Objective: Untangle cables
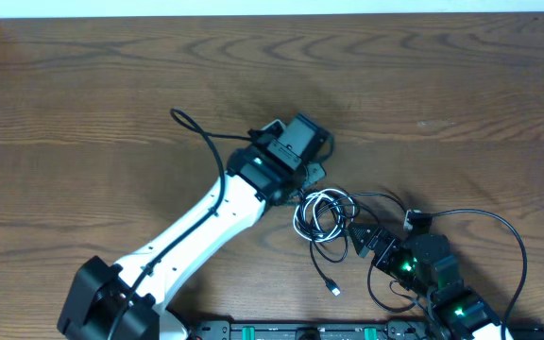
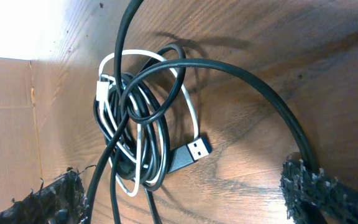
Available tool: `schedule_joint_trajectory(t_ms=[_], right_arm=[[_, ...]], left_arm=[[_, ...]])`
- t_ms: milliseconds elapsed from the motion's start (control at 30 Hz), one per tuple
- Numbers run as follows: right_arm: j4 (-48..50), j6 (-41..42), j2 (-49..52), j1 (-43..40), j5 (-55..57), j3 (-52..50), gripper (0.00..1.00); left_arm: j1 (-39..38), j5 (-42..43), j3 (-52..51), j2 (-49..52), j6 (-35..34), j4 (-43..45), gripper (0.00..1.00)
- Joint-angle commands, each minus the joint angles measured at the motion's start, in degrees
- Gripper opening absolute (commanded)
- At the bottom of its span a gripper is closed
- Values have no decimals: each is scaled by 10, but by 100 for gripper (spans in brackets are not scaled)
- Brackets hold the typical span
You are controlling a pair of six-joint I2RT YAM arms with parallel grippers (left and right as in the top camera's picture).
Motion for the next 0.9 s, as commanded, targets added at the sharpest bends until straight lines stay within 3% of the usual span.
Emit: schedule_joint_trajectory(t_ms=[0,467,867], right_arm=[[-12,-5,3,5,14,-5,99],[-12,-5,3,5,14,-5,99],[-12,-5,3,5,14,-5,99]], left_arm=[[-17,-39,-6,6,-14,0,8],[-31,-33,-6,102,-13,-3,8],[-11,-47,-6,101,66,-2,8]])
